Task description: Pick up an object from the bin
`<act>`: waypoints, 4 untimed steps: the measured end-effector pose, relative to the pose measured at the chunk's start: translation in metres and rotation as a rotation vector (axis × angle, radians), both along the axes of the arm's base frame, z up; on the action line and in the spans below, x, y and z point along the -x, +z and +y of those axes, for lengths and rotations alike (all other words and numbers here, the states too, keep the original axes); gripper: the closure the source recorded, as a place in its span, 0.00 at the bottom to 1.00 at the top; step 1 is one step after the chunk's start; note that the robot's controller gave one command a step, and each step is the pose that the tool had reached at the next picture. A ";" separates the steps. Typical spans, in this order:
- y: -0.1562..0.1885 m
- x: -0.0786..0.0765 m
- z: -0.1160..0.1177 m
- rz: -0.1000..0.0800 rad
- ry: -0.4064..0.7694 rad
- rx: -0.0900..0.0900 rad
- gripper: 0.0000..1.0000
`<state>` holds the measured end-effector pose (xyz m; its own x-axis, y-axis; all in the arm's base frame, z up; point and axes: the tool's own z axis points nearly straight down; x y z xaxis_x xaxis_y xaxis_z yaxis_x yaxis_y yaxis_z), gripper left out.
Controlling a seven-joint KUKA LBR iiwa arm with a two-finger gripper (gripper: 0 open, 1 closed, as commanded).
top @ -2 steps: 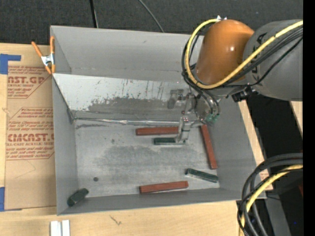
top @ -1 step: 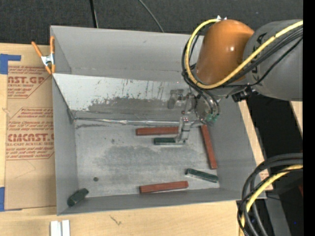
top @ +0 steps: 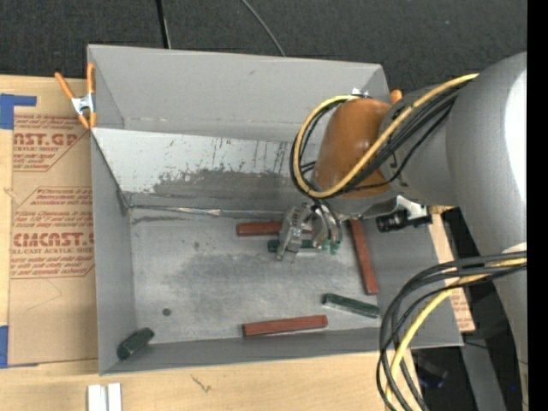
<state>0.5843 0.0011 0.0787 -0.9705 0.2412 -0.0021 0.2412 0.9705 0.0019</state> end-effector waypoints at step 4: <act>0.122 0.004 0.037 0.000 0.011 0.000 1.00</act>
Offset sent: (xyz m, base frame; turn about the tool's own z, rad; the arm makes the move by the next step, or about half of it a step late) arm 0.0000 0.0000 0.0000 0.0000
